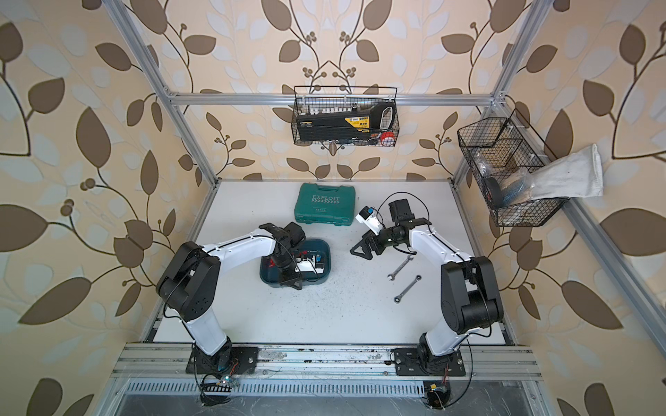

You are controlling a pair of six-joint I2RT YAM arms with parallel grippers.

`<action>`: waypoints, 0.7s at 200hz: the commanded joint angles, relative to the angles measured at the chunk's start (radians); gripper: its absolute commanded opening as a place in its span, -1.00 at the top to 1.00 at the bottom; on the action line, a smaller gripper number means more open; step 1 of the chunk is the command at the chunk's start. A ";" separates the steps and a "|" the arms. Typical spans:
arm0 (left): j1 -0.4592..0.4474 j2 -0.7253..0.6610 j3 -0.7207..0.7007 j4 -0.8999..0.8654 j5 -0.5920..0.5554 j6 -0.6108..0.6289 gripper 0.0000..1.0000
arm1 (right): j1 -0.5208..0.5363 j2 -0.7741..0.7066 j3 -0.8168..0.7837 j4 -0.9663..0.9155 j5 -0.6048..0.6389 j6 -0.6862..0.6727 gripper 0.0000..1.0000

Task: Take the screw protection sleeves out of the storage box
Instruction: Adjust the storage box at the center of the board.

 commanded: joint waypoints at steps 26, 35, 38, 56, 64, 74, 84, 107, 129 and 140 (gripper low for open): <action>-0.005 -0.042 -0.016 -0.071 0.028 -0.050 0.18 | -0.002 0.017 0.007 -0.013 -0.002 0.010 -0.98; -0.004 -0.051 -0.018 -0.086 0.038 -0.051 0.09 | -0.002 0.018 0.006 -0.014 0.000 0.010 -0.98; -0.003 -0.054 -0.018 -0.091 0.041 -0.051 0.06 | -0.002 0.018 0.007 -0.014 0.000 0.010 -0.98; 0.010 -0.074 -0.015 -0.118 0.042 -0.049 -0.16 | -0.001 0.020 0.006 -0.014 0.003 0.010 -0.98; 0.022 -0.085 -0.008 -0.131 0.045 -0.048 -0.23 | -0.001 0.024 0.008 -0.015 0.003 0.009 -0.98; 0.047 -0.101 0.008 -0.149 0.065 -0.044 -0.31 | -0.001 0.026 0.008 -0.016 0.003 0.010 -0.98; 0.080 -0.118 0.029 -0.174 0.104 -0.039 -0.37 | -0.002 0.030 0.008 -0.016 0.003 0.010 -0.98; 0.174 -0.152 0.094 -0.205 0.223 -0.033 -0.42 | -0.002 0.031 0.012 -0.022 0.008 0.004 -0.98; 0.240 -0.162 0.104 -0.104 0.243 -0.097 -0.39 | -0.002 0.025 0.012 -0.022 0.018 -0.001 -0.98; 0.247 -0.152 0.092 -0.042 0.187 -0.122 -0.35 | -0.001 0.023 0.012 -0.022 0.025 -0.005 -0.98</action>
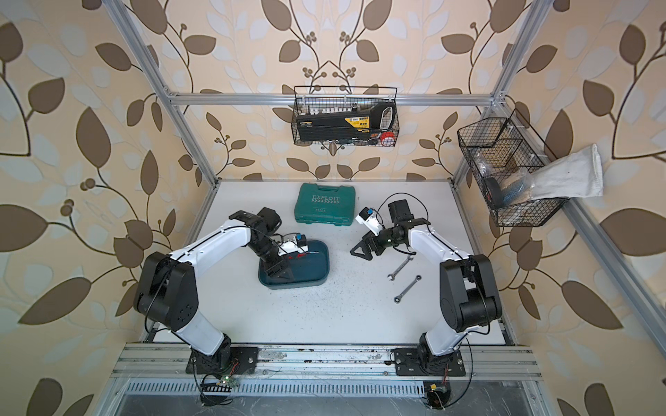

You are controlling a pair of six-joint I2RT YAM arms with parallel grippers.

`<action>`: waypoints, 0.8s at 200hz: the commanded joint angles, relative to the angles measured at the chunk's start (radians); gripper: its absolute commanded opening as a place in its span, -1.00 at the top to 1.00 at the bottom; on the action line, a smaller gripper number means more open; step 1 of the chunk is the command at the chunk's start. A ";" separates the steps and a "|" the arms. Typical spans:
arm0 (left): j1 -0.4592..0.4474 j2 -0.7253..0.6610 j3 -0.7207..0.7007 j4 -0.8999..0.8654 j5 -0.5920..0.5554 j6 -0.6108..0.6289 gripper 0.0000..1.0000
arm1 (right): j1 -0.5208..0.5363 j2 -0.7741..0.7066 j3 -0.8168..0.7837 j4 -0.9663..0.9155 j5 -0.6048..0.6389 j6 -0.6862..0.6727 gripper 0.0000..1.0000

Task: Take the screw protection sleeves out of the storage box
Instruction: Adjust the storage box at the center of the board, then pick up the screw protection sleeve from the storage box.

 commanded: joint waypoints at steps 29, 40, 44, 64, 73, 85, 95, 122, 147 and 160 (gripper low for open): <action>0.021 0.016 -0.012 0.202 -0.102 -0.072 -0.20 | -0.007 0.004 0.010 -0.022 0.020 -0.013 -0.98; 0.013 0.028 -0.018 0.241 -0.148 -0.079 -0.09 | -0.009 0.002 0.012 -0.023 0.021 -0.013 -0.98; 0.009 0.033 -0.022 0.251 -0.159 -0.080 -0.06 | -0.010 0.002 0.012 -0.022 0.021 -0.014 -0.98; -0.027 0.044 -0.051 0.316 -0.218 -0.084 0.06 | -0.015 0.006 0.011 -0.022 0.020 -0.016 -0.98; -0.044 0.052 -0.065 0.345 -0.240 -0.086 0.10 | -0.017 0.008 0.012 -0.024 0.018 -0.015 -0.98; -0.058 0.064 -0.076 0.378 -0.266 -0.098 0.17 | -0.017 0.010 0.011 -0.024 0.014 -0.015 -0.98; -0.064 0.080 -0.074 0.393 -0.283 -0.113 0.21 | -0.017 0.011 0.011 -0.024 0.012 -0.015 -0.98; -0.078 0.116 -0.058 0.406 -0.315 -0.165 0.25 | -0.016 0.014 0.012 -0.024 0.011 -0.015 -0.98; -0.099 0.141 -0.058 0.422 -0.352 -0.208 0.24 | -0.019 0.010 0.011 -0.025 0.012 -0.016 -0.98; -0.106 0.155 -0.058 0.432 -0.381 -0.224 0.24 | -0.018 0.009 0.011 -0.024 0.012 -0.018 -0.98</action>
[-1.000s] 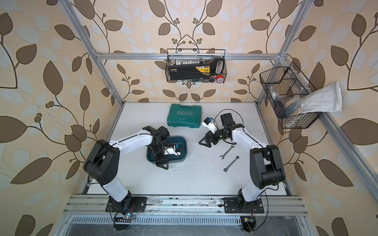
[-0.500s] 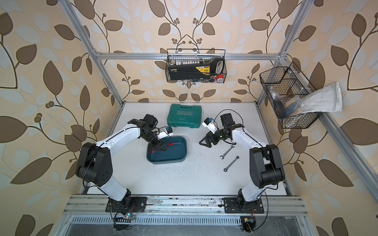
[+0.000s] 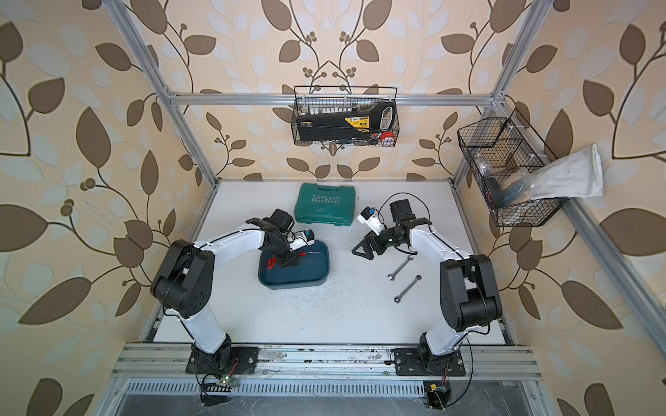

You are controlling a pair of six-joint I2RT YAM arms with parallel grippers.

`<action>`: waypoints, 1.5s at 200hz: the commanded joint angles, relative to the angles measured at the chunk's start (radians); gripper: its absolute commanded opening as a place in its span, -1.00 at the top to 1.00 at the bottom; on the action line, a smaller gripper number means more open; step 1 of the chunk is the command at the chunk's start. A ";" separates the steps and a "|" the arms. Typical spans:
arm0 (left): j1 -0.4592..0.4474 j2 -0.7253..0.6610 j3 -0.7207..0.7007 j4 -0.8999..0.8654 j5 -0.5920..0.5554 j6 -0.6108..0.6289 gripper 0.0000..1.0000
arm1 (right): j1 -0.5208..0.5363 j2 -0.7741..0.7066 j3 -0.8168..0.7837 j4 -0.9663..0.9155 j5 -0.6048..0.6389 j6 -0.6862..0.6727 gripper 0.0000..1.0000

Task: Take the screw protection sleeves out of the storage box
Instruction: Pick up the screw protection sleeve from the storage box.

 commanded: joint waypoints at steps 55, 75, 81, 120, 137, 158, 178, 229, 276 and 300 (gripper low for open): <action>-0.028 0.057 0.020 0.078 -0.108 -0.115 0.27 | -0.005 0.003 0.011 -0.021 -0.003 -0.013 -0.98; -0.027 0.067 0.022 0.095 -0.117 -0.123 0.28 | -0.007 0.003 0.011 -0.022 -0.003 -0.013 -0.98; -0.027 0.070 0.024 0.097 -0.116 -0.124 0.28 | -0.007 0.002 0.010 -0.021 -0.003 -0.013 -0.98; -0.029 0.084 0.031 0.122 -0.116 -0.127 0.33 | -0.010 0.002 0.010 -0.022 -0.003 -0.013 -0.98; -0.030 0.086 0.031 0.136 -0.117 -0.133 0.38 | -0.010 0.005 0.011 -0.022 -0.003 -0.013 -0.98; -0.031 0.099 0.036 0.149 -0.125 -0.137 0.42 | -0.009 0.010 0.011 -0.023 -0.004 -0.012 -0.98; -0.030 0.109 0.037 0.158 -0.138 -0.139 0.52 | -0.011 0.012 0.010 -0.023 -0.004 -0.013 -0.98; -0.031 0.079 0.016 0.156 -0.169 -0.122 0.79 | -0.011 0.013 0.010 -0.024 -0.006 -0.014 -0.98; -0.027 0.016 -0.016 0.125 -0.151 -0.083 0.91 | -0.012 0.012 0.012 -0.024 -0.008 -0.013 -0.98; -0.024 -0.012 -0.016 0.097 -0.116 -0.071 0.96 | -0.012 0.012 0.013 -0.024 -0.009 -0.011 -0.98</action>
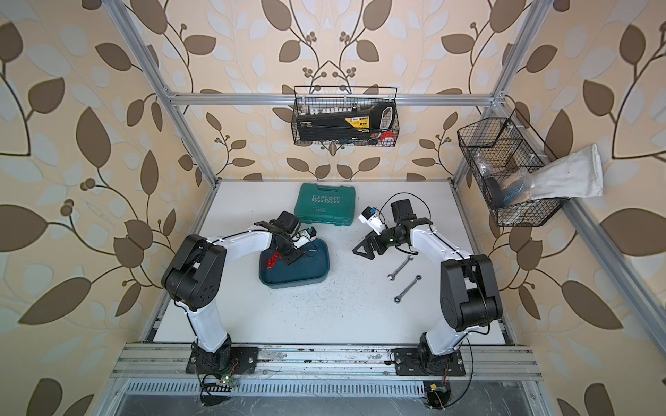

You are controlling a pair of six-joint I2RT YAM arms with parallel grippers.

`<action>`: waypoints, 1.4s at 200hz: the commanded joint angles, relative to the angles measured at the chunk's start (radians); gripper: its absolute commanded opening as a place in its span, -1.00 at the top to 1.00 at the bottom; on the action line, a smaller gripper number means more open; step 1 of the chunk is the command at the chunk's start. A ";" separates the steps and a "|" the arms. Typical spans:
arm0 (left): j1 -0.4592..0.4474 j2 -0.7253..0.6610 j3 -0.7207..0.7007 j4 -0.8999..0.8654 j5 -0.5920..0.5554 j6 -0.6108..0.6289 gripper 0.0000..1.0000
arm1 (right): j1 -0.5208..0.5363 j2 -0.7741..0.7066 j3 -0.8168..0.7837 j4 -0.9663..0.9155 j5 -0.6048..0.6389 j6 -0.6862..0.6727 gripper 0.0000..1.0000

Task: Take the screw protection sleeves out of the storage box
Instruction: Pick up the screw protection sleeve from the storage box, then place the screw protection sleeve at the center of the board.

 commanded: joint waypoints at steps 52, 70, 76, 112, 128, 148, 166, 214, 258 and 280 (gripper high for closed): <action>0.011 -0.112 0.037 -0.158 0.137 0.066 0.99 | -0.003 0.009 0.012 -0.023 -0.014 -0.012 -0.98; 0.012 -0.126 0.081 -0.226 0.232 0.076 0.98 | -0.002 0.006 0.014 -0.023 -0.015 -0.011 -0.98; 0.009 -0.131 0.096 -0.246 0.266 0.078 0.98 | -0.005 0.005 0.014 -0.023 -0.015 -0.011 -0.98; -0.053 -0.124 0.223 -0.316 0.374 0.079 0.97 | -0.042 -0.016 0.027 -0.029 -0.040 0.010 -0.98; -0.090 -0.084 0.293 -0.330 0.388 0.068 0.96 | -0.089 -0.030 0.035 -0.026 -0.050 0.040 -0.98; -0.128 -0.021 0.381 -0.335 0.413 0.047 0.96 | -0.158 -0.053 0.039 -0.021 -0.039 0.074 -0.98; -0.155 0.051 0.466 -0.335 0.417 0.026 0.96 | -0.205 -0.067 0.048 -0.023 0.015 0.094 -0.98; -0.202 0.255 0.631 -0.338 0.366 0.021 0.91 | -0.274 -0.071 0.082 -0.045 0.156 0.125 -0.98; -0.225 0.398 0.733 -0.343 0.355 0.015 0.83 | -0.280 -0.090 0.120 -0.090 0.267 0.122 -0.98; -0.240 0.449 0.759 -0.342 0.346 0.019 0.79 | -0.280 -0.093 0.150 -0.151 0.299 0.095 -0.98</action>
